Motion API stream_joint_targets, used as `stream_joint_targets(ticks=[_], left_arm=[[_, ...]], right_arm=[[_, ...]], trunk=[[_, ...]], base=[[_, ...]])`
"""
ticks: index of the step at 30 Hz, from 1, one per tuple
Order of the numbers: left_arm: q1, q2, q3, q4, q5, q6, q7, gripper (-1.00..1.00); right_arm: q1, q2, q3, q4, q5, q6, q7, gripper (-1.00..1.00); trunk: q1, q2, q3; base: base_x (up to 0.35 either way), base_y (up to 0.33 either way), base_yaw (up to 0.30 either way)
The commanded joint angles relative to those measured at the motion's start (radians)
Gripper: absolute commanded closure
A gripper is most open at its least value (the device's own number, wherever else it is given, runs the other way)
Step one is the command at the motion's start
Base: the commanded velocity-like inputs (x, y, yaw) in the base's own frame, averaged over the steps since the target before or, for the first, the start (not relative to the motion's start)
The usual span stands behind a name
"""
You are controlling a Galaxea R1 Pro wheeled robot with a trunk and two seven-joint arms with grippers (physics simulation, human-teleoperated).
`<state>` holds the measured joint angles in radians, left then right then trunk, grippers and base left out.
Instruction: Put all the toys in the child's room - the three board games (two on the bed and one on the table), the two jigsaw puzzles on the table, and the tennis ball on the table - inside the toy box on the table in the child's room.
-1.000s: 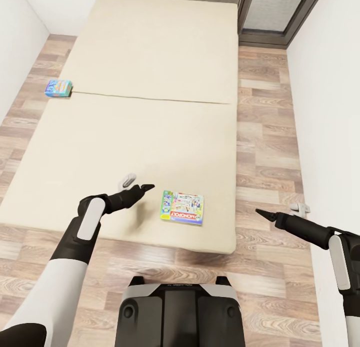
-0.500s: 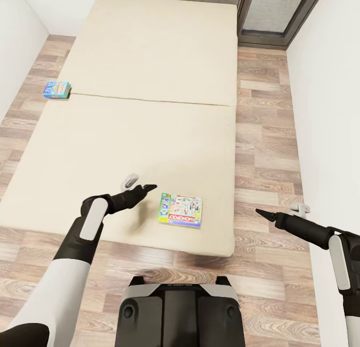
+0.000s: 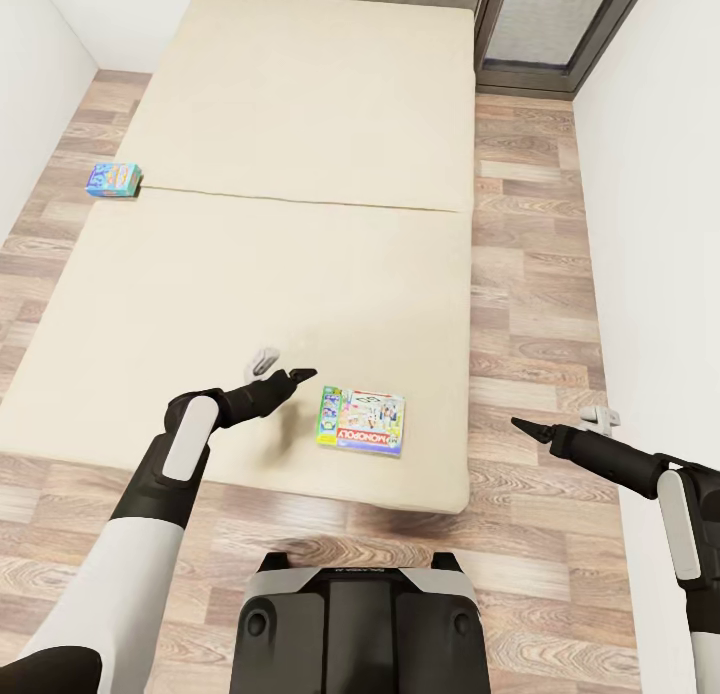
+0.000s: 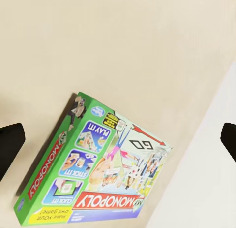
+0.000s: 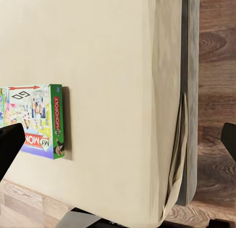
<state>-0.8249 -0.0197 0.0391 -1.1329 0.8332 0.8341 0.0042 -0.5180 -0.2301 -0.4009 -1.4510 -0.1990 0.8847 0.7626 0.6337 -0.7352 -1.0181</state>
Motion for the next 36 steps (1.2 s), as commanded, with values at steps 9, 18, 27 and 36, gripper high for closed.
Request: stream_joint_targets(ticks=[9,18,27,36], left_arm=[[0.0,-0.003,0.008,0.0,0.002,0.007,0.001,-1.0],[0.0,-0.003,0.008,0.001,0.002,0.007,0.002,-1.0],[0.0,-0.003,0.007,0.033,0.003,0.007,0.001,-1.0],[0.0,-0.003,0.007,0.069,0.004,0.007,0.001,-1.0]], right_arm=[[-0.001,0.0,-0.001,0.0,-0.001,0.005,0.004,-1.0],[-0.001,0.0,-0.001,0.0,-0.001,0.005,0.004,-1.0],[-0.001,0.0,-0.001,0.0,-0.001,0.005,0.004,-1.0],[-0.001,0.0,-0.002,0.0,-0.002,0.005,0.004,-1.0]], trunk=[[0.0,-0.001,-0.001],[0.0,-0.001,-0.001],[0.0,-0.001,-0.001],[0.0,-0.001,-0.001]], base=[[0.001,0.0,0.0],[0.0,0.0,-0.036],[0.0,0.0,-0.121],[0.0,0.0,-0.046]])
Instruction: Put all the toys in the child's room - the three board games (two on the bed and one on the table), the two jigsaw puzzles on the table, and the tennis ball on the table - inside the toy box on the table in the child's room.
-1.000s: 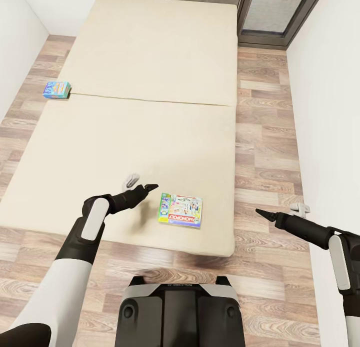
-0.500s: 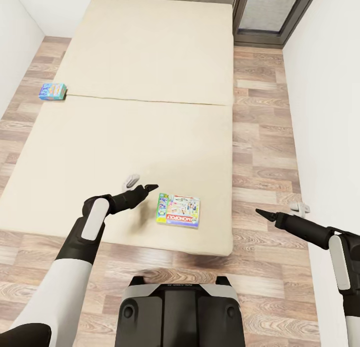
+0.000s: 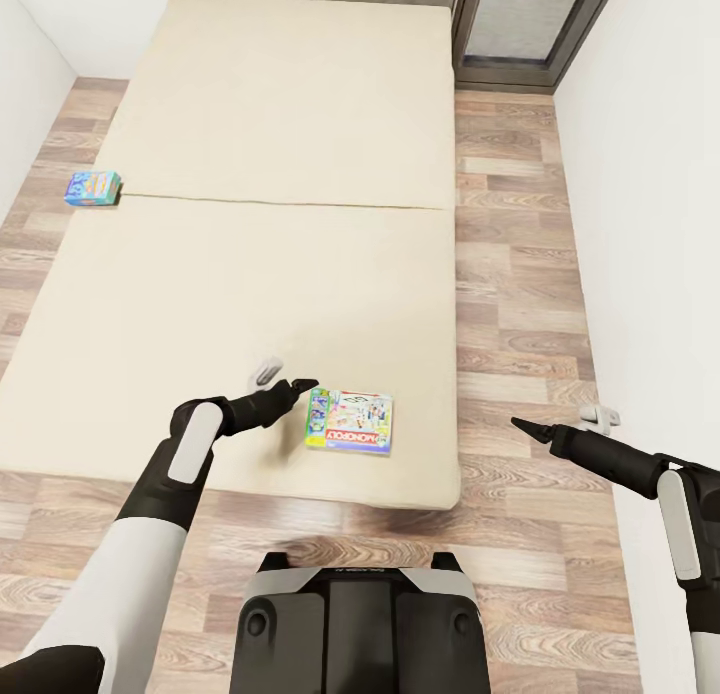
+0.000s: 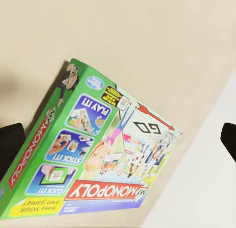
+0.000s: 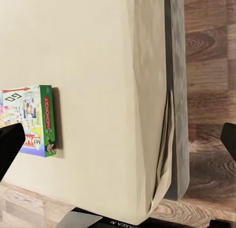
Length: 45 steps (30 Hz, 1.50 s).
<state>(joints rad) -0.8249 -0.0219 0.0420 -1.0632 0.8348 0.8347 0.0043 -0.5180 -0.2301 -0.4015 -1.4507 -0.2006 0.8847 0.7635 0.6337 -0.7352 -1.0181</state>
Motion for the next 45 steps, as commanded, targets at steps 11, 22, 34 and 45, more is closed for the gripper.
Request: stream_joint_targets(ticks=[11,22,34,45], left_arm=[[0.0,-0.001,0.002,0.033,0.003,0.006,0.0,-1.0],[0.0,-0.002,0.001,0.06,0.003,0.006,0.0,-1.0],[0.0,-0.002,0.001,0.067,0.003,0.006,0.0,-1.0],[0.0,-0.002,0.0,0.089,0.003,0.006,-0.001,-1.0]], right_arm=[[-0.001,0.0,-0.001,0.0,0.0,0.005,0.004,-1.0],[-0.001,0.0,-0.001,0.0,0.0,0.005,0.004,-1.0],[-0.001,0.0,0.0,0.0,0.0,0.005,0.004,-1.0],[-0.001,0.0,0.0,0.0,0.0,0.005,0.004,-1.0]], trunk=[[0.0,-0.001,-0.001],[0.0,-0.001,-0.001],[0.0,-0.001,-0.001],[0.0,-0.001,-0.001]], base=[[0.0,0.0,-0.012],[0.0,0.0,-0.003],[0.0,0.0,-0.002],[0.0,0.0,-0.141]])
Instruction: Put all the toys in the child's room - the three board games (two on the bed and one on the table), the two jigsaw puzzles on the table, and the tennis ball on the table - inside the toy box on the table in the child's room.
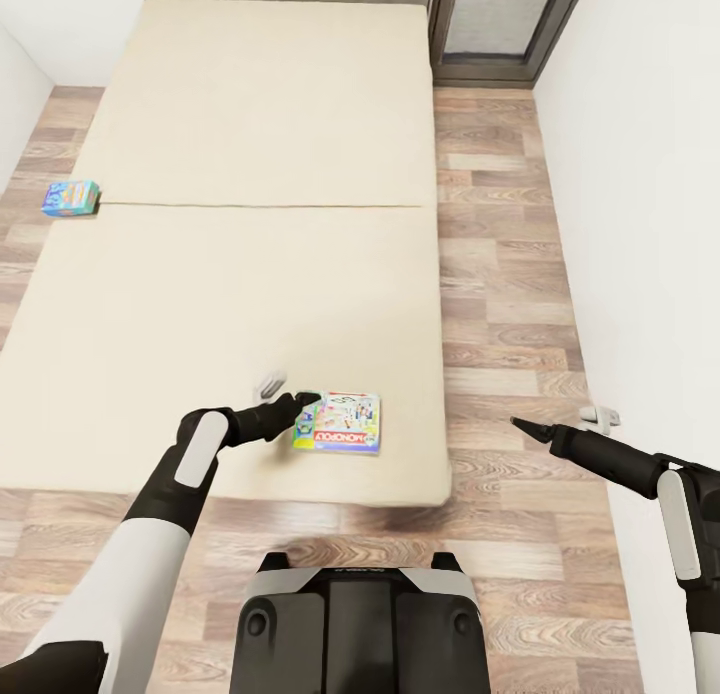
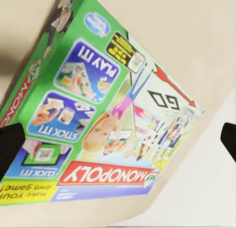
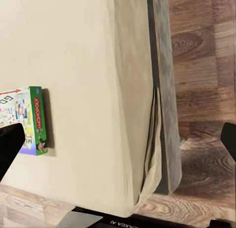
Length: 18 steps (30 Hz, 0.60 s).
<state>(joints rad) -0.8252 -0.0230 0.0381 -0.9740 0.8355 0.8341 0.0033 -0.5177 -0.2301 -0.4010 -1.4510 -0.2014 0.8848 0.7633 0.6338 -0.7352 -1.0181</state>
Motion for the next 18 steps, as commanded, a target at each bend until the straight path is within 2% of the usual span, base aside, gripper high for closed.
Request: stream_joint_targets(ticks=[1,18], left_arm=[[0.0,-0.001,0.004,0.003,0.002,0.006,0.0,-1.0],[0.0,-0.001,0.003,0.013,0.002,0.005,0.0,-1.0]], right_arm=[[-0.001,0.0,-0.001,0.0,0.0,0.005,0.004,-1.0],[-0.001,0.0,-0.001,0.0,0.0,0.005,0.004,-1.0]], trunk=[[0.0,-0.001,-0.001],[0.0,-0.001,-0.001]], base=[[0.0,0.0,-0.234],[0.0,0.0,-0.263]])
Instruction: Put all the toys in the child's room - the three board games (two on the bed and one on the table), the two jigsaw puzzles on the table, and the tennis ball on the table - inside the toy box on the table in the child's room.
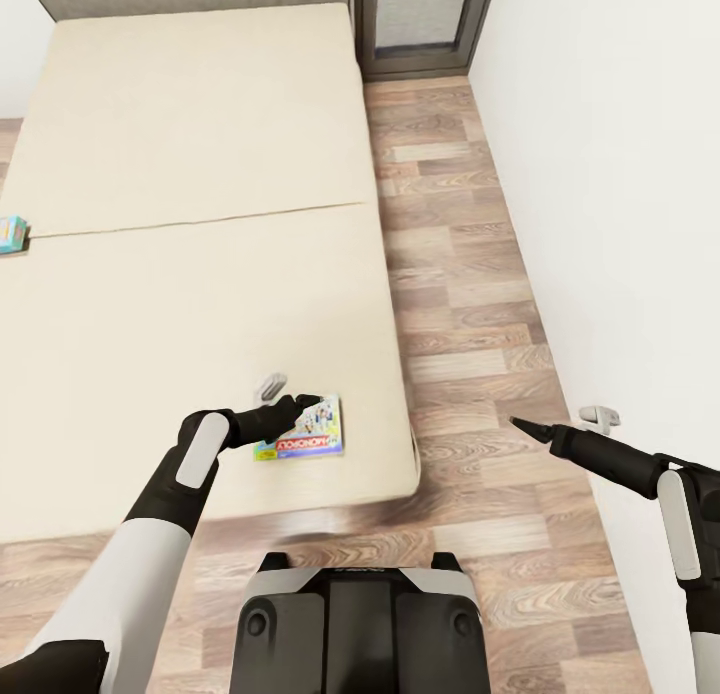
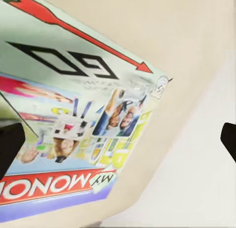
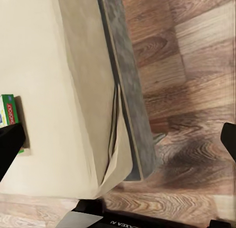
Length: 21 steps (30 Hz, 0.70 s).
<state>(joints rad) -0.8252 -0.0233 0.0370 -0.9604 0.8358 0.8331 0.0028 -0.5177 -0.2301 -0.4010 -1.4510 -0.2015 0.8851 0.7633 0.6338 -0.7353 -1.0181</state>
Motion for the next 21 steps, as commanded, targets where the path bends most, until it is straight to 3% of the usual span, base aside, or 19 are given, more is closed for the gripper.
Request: stream_joint_targets(ticks=[1,9,21], left_arm=[[0.0,-0.001,0.004,-0.001,0.002,0.006,0.0,-1.0],[0.0,-0.001,0.003,-0.002,0.002,0.006,0.0,-1.0],[0.0,-0.001,0.004,-0.003,0.002,0.006,0.0,-1.0]], right_arm=[[-0.001,0.0,-0.001,0.0,0.001,0.005,0.004,-1.0],[-0.001,0.0,-0.001,0.0,0.001,0.005,0.004,-1.0],[-0.001,0.0,-0.001,0.0,0.001,0.005,0.004,-1.0]], trunk=[[0.0,-0.001,-0.001],[0.0,-0.001,-0.001],[0.0,-0.001,-0.001]], base=[[0.0,0.0,-0.277],[0.0,0.0,-0.218],[0.0,0.0,-0.067]])
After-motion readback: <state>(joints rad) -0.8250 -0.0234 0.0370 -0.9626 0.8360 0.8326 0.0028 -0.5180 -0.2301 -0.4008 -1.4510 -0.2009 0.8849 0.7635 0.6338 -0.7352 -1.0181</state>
